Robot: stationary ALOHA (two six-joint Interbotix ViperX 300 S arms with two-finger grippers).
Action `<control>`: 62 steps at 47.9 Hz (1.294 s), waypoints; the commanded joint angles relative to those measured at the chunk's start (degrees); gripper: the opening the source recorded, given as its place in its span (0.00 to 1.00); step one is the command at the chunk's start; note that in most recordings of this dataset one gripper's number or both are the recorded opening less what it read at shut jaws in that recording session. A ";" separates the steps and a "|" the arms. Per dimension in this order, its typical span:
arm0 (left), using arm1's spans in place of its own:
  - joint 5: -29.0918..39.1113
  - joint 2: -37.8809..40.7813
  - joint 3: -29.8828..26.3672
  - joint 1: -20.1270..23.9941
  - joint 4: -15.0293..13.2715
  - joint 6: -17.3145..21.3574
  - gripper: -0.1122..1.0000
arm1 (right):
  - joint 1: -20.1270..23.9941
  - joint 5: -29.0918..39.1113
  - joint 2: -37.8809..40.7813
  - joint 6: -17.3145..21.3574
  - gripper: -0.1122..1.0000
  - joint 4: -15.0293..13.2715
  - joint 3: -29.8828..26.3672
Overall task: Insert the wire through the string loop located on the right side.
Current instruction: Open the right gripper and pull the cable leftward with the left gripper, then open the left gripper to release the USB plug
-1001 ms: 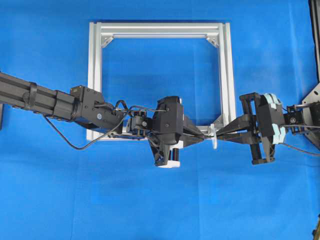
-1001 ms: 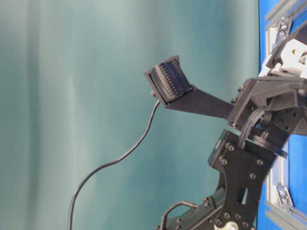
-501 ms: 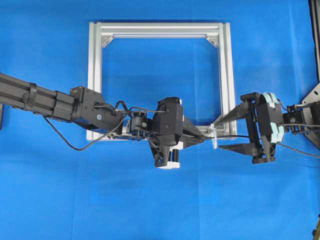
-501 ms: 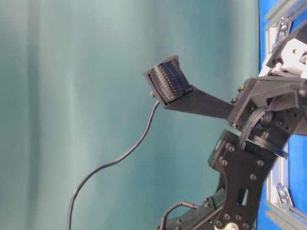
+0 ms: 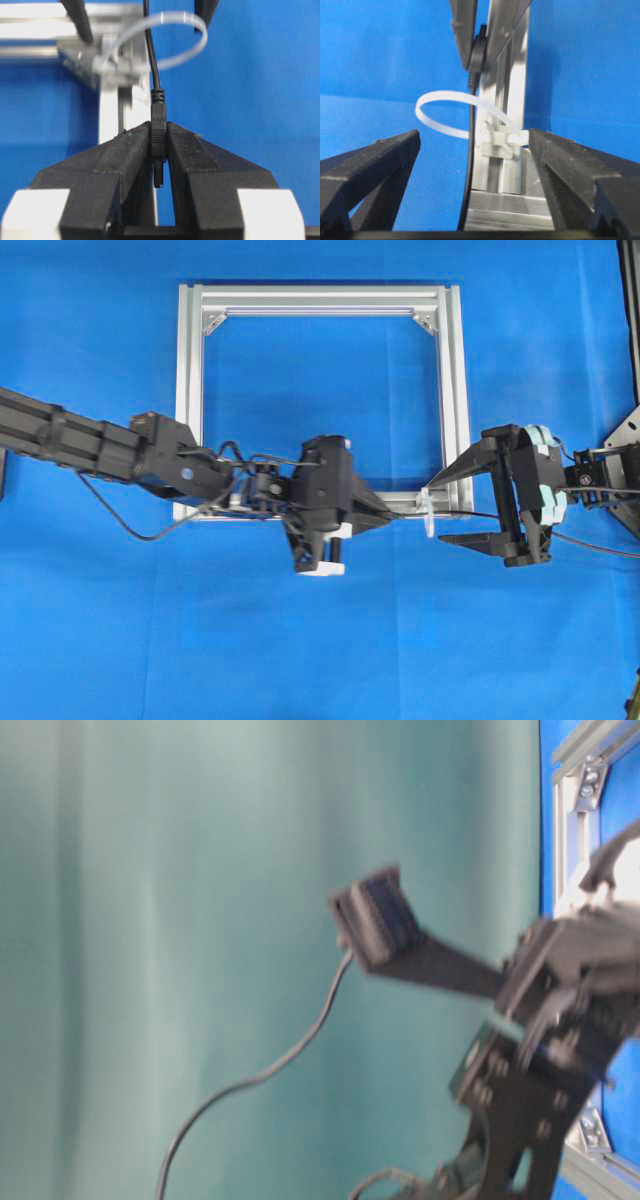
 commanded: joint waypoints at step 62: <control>-9.67 -36.39 51.15 -1.67 0.18 -4.13 0.17 | 0.09 0.09 -0.70 -0.35 0.94 -0.09 -1.05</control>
